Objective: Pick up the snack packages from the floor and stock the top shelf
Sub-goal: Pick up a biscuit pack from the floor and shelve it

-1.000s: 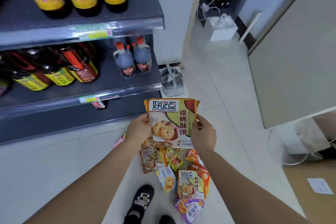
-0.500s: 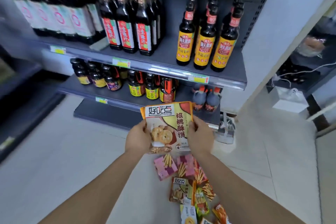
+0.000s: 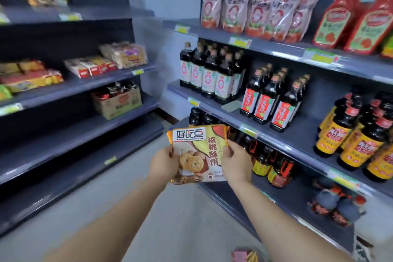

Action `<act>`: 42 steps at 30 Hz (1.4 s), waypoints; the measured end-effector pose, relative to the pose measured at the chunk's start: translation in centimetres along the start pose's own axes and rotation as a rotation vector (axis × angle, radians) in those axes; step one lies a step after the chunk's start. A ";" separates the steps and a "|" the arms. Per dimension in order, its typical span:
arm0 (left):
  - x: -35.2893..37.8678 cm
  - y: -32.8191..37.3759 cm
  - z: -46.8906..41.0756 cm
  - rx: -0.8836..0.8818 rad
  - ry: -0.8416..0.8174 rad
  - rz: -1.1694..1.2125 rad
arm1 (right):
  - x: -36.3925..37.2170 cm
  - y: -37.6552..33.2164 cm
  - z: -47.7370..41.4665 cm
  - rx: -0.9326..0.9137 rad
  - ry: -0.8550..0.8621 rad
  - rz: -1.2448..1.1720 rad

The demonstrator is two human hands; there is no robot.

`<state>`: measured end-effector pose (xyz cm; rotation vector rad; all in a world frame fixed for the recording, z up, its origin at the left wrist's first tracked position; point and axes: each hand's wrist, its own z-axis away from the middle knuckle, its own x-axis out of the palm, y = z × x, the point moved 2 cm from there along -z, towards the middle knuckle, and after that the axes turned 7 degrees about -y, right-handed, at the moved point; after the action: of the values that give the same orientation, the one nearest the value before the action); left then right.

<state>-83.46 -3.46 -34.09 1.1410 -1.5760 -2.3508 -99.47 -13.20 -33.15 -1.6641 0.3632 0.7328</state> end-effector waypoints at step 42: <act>-44.6 7.5 -27.8 0.091 0.683 0.155 | 23.7 -47.6 -28.8 -0.658 -0.276 -0.257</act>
<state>-36.61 -7.79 -9.57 1.5487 -1.4429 -1.5483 -45.25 -26.25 -9.72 -2.1290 -0.3233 0.9297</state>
